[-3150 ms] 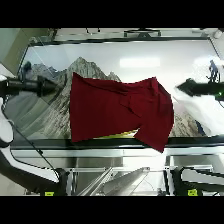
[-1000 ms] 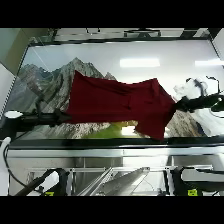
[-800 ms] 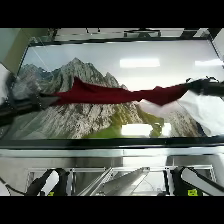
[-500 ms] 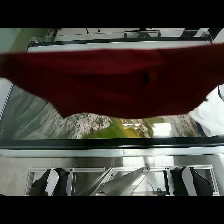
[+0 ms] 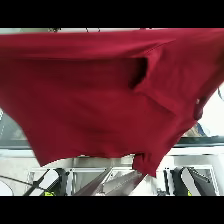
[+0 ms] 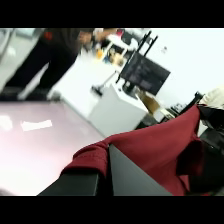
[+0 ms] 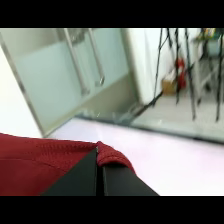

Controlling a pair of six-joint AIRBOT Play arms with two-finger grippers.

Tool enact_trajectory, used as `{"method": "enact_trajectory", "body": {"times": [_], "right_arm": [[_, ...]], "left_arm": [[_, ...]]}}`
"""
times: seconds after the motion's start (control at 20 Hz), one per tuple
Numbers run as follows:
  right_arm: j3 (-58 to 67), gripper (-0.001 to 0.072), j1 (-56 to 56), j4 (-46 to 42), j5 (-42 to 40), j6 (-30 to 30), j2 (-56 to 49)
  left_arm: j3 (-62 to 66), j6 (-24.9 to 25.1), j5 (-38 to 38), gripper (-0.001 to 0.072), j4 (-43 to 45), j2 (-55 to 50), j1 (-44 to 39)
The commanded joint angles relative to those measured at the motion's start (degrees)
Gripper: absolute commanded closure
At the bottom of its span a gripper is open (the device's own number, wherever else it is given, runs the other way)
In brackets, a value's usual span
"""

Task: Fold the shirts.

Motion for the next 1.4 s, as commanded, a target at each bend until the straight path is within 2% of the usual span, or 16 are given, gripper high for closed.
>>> {"method": "enact_trajectory", "body": {"times": [0.0, 0.1, 0.25, 0.4, 0.6, 0.7, 0.85, 0.95, 1.1, 1.2, 1.35], "right_arm": [[-2.93, 0.0695, 15.39, -13.25, -12.46, -0.59, -14.10], [-2.91, 0.0695, 17.66, -12.76, -17.42, -0.63, -24.61], [-2.91, 0.0696, 17.73, -8.92, -19.93, -2.62, -40.24], [-2.80, 0.0695, 17.73, -3.80, -23.21, -5.11, -50.95], [3.61, 0.0696, 16.96, 2.75, -24.22, -7.26, -60.43], [8.61, 0.0696, 16.90, 4.61, -24.15, -7.15, -64.15], [15.13, 0.0695, 16.76, 5.31, -23.58, -4.61, -68.19], [16.37, 0.0696, 16.13, 5.29, -20.55, -3.93, -69.18], [16.31, 0.0695, 15.23, -3.10, -18.12, 0.42, -69.18], [16.31, 0.0694, 14.80, -10.10, -17.66, 3.80, -69.18], [16.26, 0.0694, 15.04, -14.10, -17.81, 3.98, -69.20]], "left_arm": [[-3.08, 2.45, 6.51, 0.0675, 16.24, -11.98, -13.62], [-3.15, 2.89, 10.38, 0.0675, 21.33, -21.75, -17.84], [1.49, 3.43, 11.91, 0.0676, 22.21, -38.29, -19.32], [13.11, 0.81, 11.08, 0.0693, 22.21, -54.31, -20.15], [28.50, -2.19, 12.17, 0.0692, 22.18, -66.71, -21.46], [33.94, -5.01, 14.05, 0.0684, 22.18, -69.85, -21.68], [34.45, -5.18, 17.25, 0.0684, 22.12, -70.47, -21.68], [32.98, -4.13, 16.22, 0.0686, 22.21, -70.47, -21.68], [30.62, -2.36, 15.34, 0.0695, 23.39, -70.47, -21.79], [30.71, -2.45, 15.45, 0.0695, 28.72, -70.47, -21.79], [30.71, -2.58, 16.83, 0.0695, 32.98, -70.47, -22.03]]}}
